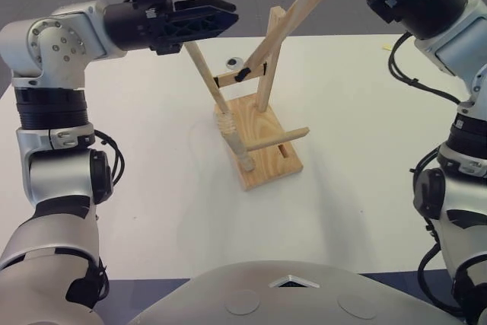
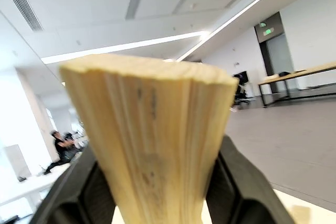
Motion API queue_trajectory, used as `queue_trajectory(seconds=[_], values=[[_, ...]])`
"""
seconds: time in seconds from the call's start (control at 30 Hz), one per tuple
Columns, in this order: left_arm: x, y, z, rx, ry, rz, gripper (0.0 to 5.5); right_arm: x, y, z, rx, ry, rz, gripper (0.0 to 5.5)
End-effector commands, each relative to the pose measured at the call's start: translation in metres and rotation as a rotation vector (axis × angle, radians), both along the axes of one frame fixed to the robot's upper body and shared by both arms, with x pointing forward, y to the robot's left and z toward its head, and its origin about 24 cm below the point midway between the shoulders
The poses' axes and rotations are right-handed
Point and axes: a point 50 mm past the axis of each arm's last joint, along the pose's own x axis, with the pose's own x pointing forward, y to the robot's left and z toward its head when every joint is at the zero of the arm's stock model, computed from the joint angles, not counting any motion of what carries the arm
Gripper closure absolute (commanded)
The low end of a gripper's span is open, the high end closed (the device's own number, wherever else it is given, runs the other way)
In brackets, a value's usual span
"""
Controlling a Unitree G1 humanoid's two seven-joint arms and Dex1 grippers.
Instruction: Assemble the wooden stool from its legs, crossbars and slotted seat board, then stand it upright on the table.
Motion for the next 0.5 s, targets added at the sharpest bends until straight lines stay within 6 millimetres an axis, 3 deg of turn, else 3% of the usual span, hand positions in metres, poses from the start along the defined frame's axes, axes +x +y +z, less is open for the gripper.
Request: queue_trajectory(seconds=[0.03,0.13,0.23,0.5], values=[[-0.012,0.018,-0.013,0.034,-0.009,0.103,1.06,0.004,-0.012,-0.024,-0.26,0.013,0.01,3.45],[-0.024,0.024,-0.027,0.029,0.009,0.14,0.52,0.006,-0.028,-0.046,-0.407,0.029,0.016,3.45],[-0.038,0.024,-0.043,0.01,0.047,0.172,0.11,0.017,-0.047,-0.055,-0.475,0.011,-0.055,3.45],[-0.061,0.018,-0.071,0.018,0.107,0.273,0.1,0.007,-0.07,-0.086,-0.593,-0.108,-0.082,3.45]])
